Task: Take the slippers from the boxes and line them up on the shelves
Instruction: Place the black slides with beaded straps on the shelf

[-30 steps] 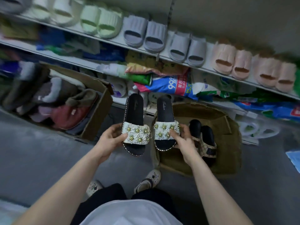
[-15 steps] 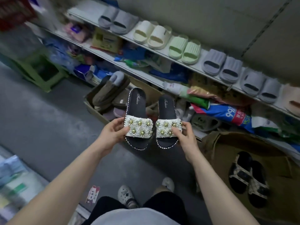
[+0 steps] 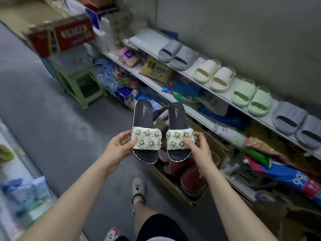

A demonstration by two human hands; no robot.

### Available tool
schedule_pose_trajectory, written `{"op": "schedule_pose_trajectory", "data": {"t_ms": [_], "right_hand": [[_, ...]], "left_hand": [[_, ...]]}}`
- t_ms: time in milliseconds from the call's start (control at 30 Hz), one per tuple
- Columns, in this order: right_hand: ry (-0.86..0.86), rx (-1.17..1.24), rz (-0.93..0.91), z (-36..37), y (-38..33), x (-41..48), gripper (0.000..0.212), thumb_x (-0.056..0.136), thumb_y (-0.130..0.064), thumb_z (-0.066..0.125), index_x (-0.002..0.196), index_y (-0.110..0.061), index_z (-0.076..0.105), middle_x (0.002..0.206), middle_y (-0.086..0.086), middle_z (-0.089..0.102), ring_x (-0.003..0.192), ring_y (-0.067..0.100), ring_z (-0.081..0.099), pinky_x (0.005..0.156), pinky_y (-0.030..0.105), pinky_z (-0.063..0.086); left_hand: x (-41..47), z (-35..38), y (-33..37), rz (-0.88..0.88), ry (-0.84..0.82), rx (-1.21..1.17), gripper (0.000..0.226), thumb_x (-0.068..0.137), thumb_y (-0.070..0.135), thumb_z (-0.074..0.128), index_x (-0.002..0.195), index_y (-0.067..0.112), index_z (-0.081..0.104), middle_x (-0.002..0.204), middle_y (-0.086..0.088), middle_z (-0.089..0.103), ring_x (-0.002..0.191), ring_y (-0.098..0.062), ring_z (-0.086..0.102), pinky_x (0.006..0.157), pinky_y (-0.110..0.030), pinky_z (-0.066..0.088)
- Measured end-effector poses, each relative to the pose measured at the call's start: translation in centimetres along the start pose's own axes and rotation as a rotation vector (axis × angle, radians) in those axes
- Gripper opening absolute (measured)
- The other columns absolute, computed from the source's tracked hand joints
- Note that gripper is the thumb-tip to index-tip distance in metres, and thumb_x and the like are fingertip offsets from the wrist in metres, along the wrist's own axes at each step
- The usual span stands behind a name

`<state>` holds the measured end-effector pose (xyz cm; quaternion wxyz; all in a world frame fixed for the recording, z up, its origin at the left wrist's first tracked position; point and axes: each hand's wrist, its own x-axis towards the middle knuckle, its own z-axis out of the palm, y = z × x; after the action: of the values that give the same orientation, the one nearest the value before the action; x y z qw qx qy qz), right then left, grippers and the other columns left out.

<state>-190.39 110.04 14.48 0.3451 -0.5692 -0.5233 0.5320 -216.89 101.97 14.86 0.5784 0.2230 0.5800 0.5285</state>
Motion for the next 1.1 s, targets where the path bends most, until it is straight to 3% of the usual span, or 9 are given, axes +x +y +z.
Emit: {"op": "schedule_pose_trajectory", "data": {"t_ms": [100, 200, 333, 433, 533, 667, 833, 1000, 1100], "right_hand": [[-0.026, 0.004, -0.003, 4.0, -1.7, 5.1, 0.036, 0.086, -0.032, 0.073, 0.117, -0.026, 0.054, 0.113, 0.007, 0.066, 0.096, 0.016, 0.067, 0.067, 0.016, 0.051], [-0.058, 0.04, 0.026, 7.7, -3.9, 10.3, 0.034, 0.088, -0.027, 0.072, 0.117, -0.025, 0.054, 0.111, 0.006, 0.068, 0.092, 0.012, 0.066, 0.071, 0.018, 0.05], [-0.043, 0.011, 0.008, 12.0, -7.1, 15.9, 0.034, 0.085, -0.037, 0.074, 0.113, -0.034, 0.056, 0.11, -0.008, 0.067, 0.1, 0.012, 0.065, 0.085, 0.033, 0.053], [-0.059, 0.031, 0.007, 14.6, -9.7, 19.3, 0.034, 0.088, -0.034, 0.07, 0.118, -0.029, 0.053, 0.113, -0.008, 0.064, 0.097, 0.005, 0.064, 0.085, 0.031, 0.052], [-0.056, 0.027, -0.016, 17.2, -11.2, 23.0, 0.029, 0.088, -0.037, 0.07, 0.11, -0.042, 0.054, 0.12, -0.004, 0.061, 0.108, 0.01, 0.06, 0.091, 0.03, 0.05], [0.06, 0.071, -0.008, 21.0, -12.6, 27.9, 0.027, 0.088, -0.032, 0.07, 0.11, -0.037, 0.055, 0.116, -0.002, 0.066, 0.097, 0.004, 0.066, 0.076, 0.017, 0.05], [0.262, 0.147, 0.053, 25.9, -14.6, 32.2, 0.032, 0.089, -0.03, 0.07, 0.116, -0.033, 0.054, 0.108, -0.005, 0.069, 0.088, 0.003, 0.067, 0.073, 0.019, 0.05], [0.401, 0.166, 0.116, 29.1, -16.4, 35.9, 0.038, 0.087, -0.031, 0.071, 0.12, -0.028, 0.052, 0.108, -0.002, 0.069, 0.097, 0.014, 0.068, 0.085, 0.032, 0.055], [0.449, 0.154, 0.167, 29.8, -17.6, 39.0, 0.051, 0.073, -0.048, 0.073, 0.117, -0.031, 0.054, 0.113, -0.001, 0.067, 0.099, 0.016, 0.067, 0.092, 0.044, 0.054]], "left_hand": [[4.3, -2.8, 3.4, 0.014, 0.025, 0.007, 0.034, 0.09, 0.004, 0.059, 0.122, 0.016, 0.056, 0.108, -0.008, 0.068, 0.08, -0.01, 0.068, 0.071, -0.023, 0.056], [8.8, -5.6, 7.3, 0.023, 0.06, 0.01, 0.033, 0.089, 0.004, 0.061, 0.119, 0.017, 0.057, 0.109, -0.01, 0.068, 0.081, -0.012, 0.068, 0.072, -0.025, 0.056], [14.2, -8.7, 12.1, 0.041, 0.067, 0.018, 0.039, 0.09, 0.005, 0.061, 0.128, 0.012, 0.054, 0.112, -0.014, 0.068, 0.085, -0.015, 0.068, 0.074, -0.027, 0.058], [18.2, -10.4, 15.2, 0.044, 0.061, 0.012, 0.039, 0.091, 0.006, 0.06, 0.129, 0.012, 0.054, 0.113, -0.014, 0.068, 0.086, -0.015, 0.068, 0.073, -0.027, 0.058], [23.2, -12.0, 17.8, 0.033, 0.025, 0.014, 0.038, 0.091, 0.005, 0.059, 0.129, 0.012, 0.054, 0.11, -0.011, 0.069, 0.085, -0.014, 0.069, 0.071, -0.025, 0.057], [30.9, -14.4, 21.1, -0.005, -0.04, 0.052, 0.04, 0.092, 0.005, 0.059, 0.131, 0.007, 0.051, 0.111, -0.015, 0.066, 0.081, -0.012, 0.069, 0.065, -0.023, 0.056], [39.3, -17.0, 26.0, -0.066, -0.136, 0.139, 0.039, 0.092, 0.003, 0.057, 0.13, 0.003, 0.051, 0.097, -0.009, 0.069, 0.07, -0.009, 0.07, 0.056, -0.019, 0.054], [46.5, -16.8, 30.8, -0.102, -0.239, 0.228, 0.034, 0.093, 0.005, 0.057, 0.127, 0.004, 0.053, 0.098, -0.008, 0.067, 0.064, -0.005, 0.069, 0.055, -0.018, 0.055], [50.3, -15.4, 32.5, -0.121, -0.275, 0.263, 0.032, 0.093, 0.007, 0.057, 0.125, 0.004, 0.055, 0.103, -0.009, 0.068, 0.066, -0.006, 0.07, 0.055, -0.017, 0.055]]}}
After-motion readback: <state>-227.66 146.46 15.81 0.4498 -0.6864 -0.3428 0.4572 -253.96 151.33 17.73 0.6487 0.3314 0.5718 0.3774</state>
